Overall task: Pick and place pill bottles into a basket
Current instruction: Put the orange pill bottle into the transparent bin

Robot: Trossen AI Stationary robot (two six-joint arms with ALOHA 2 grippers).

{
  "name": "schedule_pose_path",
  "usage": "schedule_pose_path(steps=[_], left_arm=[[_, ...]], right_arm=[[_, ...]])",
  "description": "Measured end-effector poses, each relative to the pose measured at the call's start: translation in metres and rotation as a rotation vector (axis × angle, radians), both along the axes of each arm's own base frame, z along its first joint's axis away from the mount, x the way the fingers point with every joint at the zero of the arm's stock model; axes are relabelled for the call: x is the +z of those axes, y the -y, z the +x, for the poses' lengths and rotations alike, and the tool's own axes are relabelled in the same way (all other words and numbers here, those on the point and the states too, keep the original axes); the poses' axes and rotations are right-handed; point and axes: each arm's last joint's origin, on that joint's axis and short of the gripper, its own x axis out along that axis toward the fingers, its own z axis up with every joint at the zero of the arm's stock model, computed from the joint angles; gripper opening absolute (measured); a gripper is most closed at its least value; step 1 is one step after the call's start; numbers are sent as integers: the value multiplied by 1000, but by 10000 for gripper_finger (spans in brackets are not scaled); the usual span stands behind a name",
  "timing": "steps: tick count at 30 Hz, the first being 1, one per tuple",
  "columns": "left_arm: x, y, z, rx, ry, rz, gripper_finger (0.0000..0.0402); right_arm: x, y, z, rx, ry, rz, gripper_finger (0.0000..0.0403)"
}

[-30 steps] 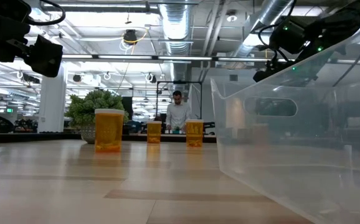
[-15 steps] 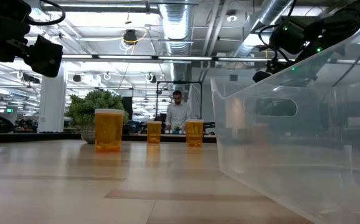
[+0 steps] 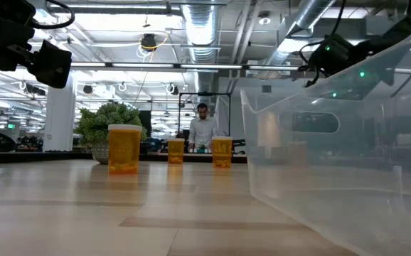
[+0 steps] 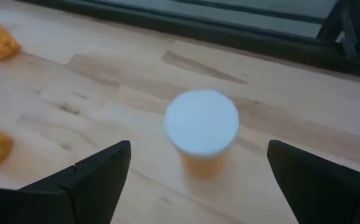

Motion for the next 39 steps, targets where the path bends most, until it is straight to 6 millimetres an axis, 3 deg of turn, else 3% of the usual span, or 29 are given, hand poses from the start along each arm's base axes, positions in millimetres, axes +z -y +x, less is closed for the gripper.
schedule_pose_path(steps=[11,17,34,39], left_arm=[[0,0,0,0,0,0,242],[0,0,0,0,0,0,242],[0,0,0,0,1,0,242],[0,0,0,0,0,0,242]], right_arm=[[-34,20,15,9,-9,18,372],[-42,24,19,10,-13,-6,361],[-41,22,22,24,9,-10,182],[-33,18,34,68,36,-24,148]])
